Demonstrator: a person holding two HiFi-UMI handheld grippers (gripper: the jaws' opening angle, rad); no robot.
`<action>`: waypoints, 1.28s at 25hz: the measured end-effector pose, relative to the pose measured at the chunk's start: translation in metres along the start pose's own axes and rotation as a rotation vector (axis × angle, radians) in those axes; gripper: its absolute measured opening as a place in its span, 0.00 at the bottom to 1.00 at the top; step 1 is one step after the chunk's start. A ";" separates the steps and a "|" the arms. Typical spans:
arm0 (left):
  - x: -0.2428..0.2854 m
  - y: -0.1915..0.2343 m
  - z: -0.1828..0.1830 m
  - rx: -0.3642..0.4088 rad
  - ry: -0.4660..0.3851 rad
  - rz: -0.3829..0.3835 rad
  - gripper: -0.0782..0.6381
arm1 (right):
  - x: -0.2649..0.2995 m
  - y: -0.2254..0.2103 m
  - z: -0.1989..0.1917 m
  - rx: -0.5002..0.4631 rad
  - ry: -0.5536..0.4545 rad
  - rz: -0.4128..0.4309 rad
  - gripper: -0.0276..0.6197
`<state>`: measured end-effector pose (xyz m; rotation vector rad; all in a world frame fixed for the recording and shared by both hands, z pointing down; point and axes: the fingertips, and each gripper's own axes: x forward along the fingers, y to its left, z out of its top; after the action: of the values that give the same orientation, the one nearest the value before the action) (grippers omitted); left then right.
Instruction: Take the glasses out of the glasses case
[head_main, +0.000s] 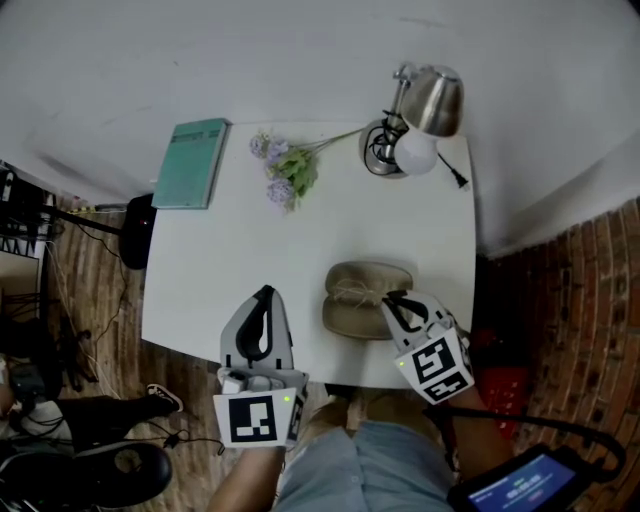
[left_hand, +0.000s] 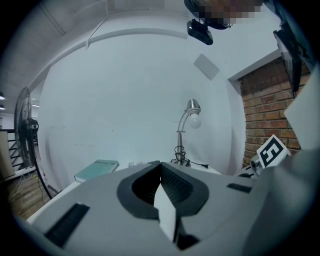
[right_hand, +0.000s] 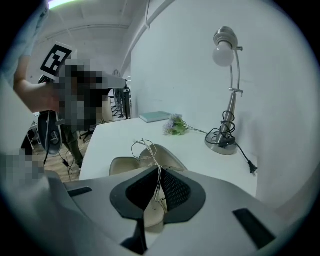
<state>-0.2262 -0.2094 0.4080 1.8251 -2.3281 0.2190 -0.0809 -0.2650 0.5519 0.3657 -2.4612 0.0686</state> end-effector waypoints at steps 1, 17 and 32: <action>0.000 0.000 0.002 0.001 -0.006 0.000 0.12 | -0.002 -0.001 0.004 -0.002 -0.009 -0.007 0.11; -0.019 -0.010 0.044 0.006 -0.109 -0.050 0.12 | -0.067 -0.018 0.088 -0.057 -0.202 -0.159 0.11; -0.040 -0.014 0.088 0.037 -0.222 -0.075 0.12 | -0.123 -0.020 0.141 -0.066 -0.369 -0.296 0.11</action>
<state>-0.2070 -0.1949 0.3138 2.0455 -2.4054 0.0524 -0.0657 -0.2741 0.3649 0.7668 -2.7286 -0.2228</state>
